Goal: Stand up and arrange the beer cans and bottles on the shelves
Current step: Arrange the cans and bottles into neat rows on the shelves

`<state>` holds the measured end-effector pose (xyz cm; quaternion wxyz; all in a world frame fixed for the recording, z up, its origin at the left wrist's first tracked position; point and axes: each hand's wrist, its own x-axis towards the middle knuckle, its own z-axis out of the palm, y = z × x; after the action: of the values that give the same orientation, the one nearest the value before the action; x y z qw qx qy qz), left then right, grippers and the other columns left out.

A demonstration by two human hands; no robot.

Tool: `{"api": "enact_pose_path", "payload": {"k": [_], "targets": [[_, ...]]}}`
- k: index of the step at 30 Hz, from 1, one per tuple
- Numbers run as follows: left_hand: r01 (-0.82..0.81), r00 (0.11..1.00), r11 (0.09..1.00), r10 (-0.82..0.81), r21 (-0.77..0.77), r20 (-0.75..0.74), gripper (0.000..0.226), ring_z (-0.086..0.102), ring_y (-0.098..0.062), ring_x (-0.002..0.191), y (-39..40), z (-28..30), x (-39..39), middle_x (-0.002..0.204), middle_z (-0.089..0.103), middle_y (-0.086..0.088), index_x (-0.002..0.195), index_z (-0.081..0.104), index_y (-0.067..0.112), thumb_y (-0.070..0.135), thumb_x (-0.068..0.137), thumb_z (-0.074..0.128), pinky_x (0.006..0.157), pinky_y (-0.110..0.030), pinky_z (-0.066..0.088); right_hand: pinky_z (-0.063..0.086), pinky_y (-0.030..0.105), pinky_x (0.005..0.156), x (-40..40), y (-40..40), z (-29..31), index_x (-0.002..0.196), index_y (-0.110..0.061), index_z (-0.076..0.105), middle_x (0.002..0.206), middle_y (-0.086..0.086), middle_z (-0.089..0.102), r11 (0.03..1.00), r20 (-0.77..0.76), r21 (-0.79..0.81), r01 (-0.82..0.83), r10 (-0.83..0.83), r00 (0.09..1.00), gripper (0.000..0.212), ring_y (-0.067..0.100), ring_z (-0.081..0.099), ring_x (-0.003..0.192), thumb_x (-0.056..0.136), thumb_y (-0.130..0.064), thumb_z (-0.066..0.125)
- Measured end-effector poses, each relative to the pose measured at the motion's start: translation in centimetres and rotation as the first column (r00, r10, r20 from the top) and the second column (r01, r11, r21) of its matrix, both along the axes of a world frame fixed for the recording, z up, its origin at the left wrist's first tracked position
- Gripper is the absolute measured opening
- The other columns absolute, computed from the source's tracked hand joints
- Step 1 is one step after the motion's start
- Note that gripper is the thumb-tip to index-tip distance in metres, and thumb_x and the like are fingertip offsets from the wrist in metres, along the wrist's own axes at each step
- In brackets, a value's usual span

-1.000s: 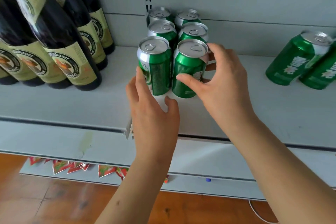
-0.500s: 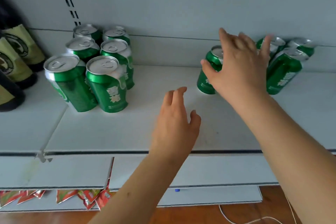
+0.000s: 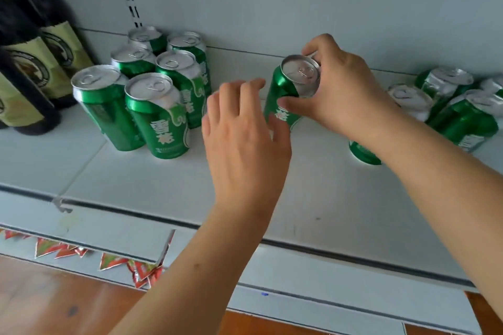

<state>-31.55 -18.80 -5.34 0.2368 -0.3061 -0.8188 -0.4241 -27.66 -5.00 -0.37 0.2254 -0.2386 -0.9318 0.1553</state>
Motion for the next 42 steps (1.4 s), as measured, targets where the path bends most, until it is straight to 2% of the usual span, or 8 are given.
{"api": "enact_pose_path", "payload": {"k": [8, 18, 22, 25, 28, 32, 37, 42], "targets": [[-0.281, 0.96, 0.879, 0.264, -0.386, -0.099, 0.078, 0.019, -0.039, 0.143, -4.7, -0.9, -4.3, 0.152, 0.028, -0.021, 0.148, 0.032, 0.002, 0.014, 0.074, 0.054, 0.118, -0.051, 0.016, 0.046, 0.033, 0.082, -9.5, -2.3, -2.4, 0.119, -0.011, 0.055, 0.122, 0.012, 0.047, 0.998, -0.109, 0.059, -0.005, 0.011, 0.994, 0.06, 0.029, 0.052, 0.108, 0.071, -0.037, 0.081], [-0.26, 0.965, 0.892, 0.255, -0.369, -0.066, 0.079, 0.017, -0.037, 0.145, -4.3, 0.2, -3.5, 0.151, 0.028, -0.018, 0.148, 0.032, 0.005, 0.015, 0.073, 0.057, 0.12, -0.051, 0.01, 0.045, 0.036, 0.095, -10.7, -2.7, -2.3, 0.137, -0.014, 0.046, 0.13, 0.013, 0.042, 0.986, -0.028, 0.084, -0.143, 0.146, 0.989, 0.068, 0.03, 0.053, 0.112, 0.079, -0.027, 0.077], [0.036, 0.994, 0.984, -0.018, -0.177, 0.104, 0.068, 0.038, -0.027, 0.129, -1.3, -0.3, 0.3, 0.136, 0.046, -0.008, 0.14, 0.043, 0.008, 0.011, 0.075, 0.061, 0.111, -0.043, 0.031, 0.047, 0.037, 0.084, -4.3, -1.4, 0.7, 0.14, -0.015, 0.041, 0.135, 0.009, 0.044, 0.964, -0.076, 0.264, 0.023, -0.003, 0.997, 0.056, 0.029, 0.05, 0.116, 0.09, -0.031, 0.061], [0.407, 0.828, 0.909, -0.324, -0.092, 0.458, 0.069, 0.035, -0.016, 0.129, 1.8, -1.1, 4.5, 0.138, 0.04, 0.001, 0.147, 0.032, 0.016, 0.024, 0.085, 0.063, 0.102, -0.022, 0.033, 0.044, 0.042, 0.092, 3.1, 1.0, 2.6, 0.132, -0.014, 0.051, 0.125, 0.011, 0.057, 0.933, 0.055, 0.332, 0.136, -0.163, 0.985, 0.05, 0.033, 0.054, 0.111, 0.094, -0.046, 0.049], [0.568, 0.695, 0.816, -0.408, -0.104, 0.592, 0.093, 0.029, -0.016, 0.139, 5.7, -2.2, 6.8, 0.15, 0.03, 0.001, 0.154, 0.015, 0.018, 0.041, 0.083, 0.069, 0.109, -0.027, 0.03, 0.026, 0.041, 0.111, 8.9, 3.1, 2.7, 0.132, -0.018, 0.053, 0.125, 0.01, 0.062, 0.928, 0.326, 0.339, 0.155, -0.27, 0.906, 0.068, 0.032, 0.053, 0.116, 0.088, -0.067, 0.036], [0.538, 0.708, 0.837, -0.386, -0.098, 0.591, 0.079, 0.049, -0.024, 0.123, 9.7, -2.9, 6.7, 0.133, 0.054, -0.003, 0.143, 0.037, 0.018, 0.038, 0.077, 0.075, 0.103, -0.041, 0.042, 0.033, 0.032, 0.1, 11.5, 4.8, 1.4, 0.148, -0.029, 0.035, 0.139, 0.003, 0.05, 0.974, 0.377, 0.222, 0.04, -0.123, 0.918, 0.073, 0.026, 0.043, 0.129, 0.084, -0.056, 0.059], [0.543, 0.651, 0.84, -0.428, 0.009, 0.627, 0.051, 0.064, -0.015, 0.099, 9.2, -3.2, 5.4, 0.11, 0.067, 0.002, 0.121, 0.06, 0.02, 0.029, 0.074, 0.079, 0.084, -0.025, 0.05, 0.035, 0.024, 0.084, 11.2, 5.1, 0.4, 0.129, -0.034, 0.05, 0.123, 0.0, 0.056, 0.998, 0.184, -0.007, 0.066, -0.063, 0.981, 0.065, 0.017, 0.052, 0.111, 0.073, -0.04, 0.08], [0.415, 0.852, 0.904, -0.346, -0.103, 0.394, 0.052, 0.058, -0.015, 0.111, 3.3, -1.4, 3.3, 0.121, 0.061, 0.001, 0.135, 0.054, 0.018, 0.021, 0.084, 0.067, 0.093, -0.032, 0.048, 0.036, 0.02, 0.083, 8.1, 1.9, -0.7, 0.13, -0.024, 0.05, 0.125, -0.004, 0.058, 0.994, 0.03, -0.065, 0.084, -0.082, 0.996, 0.071, 0.014, 0.054, 0.111, 0.069, -0.037, 0.084]]}}
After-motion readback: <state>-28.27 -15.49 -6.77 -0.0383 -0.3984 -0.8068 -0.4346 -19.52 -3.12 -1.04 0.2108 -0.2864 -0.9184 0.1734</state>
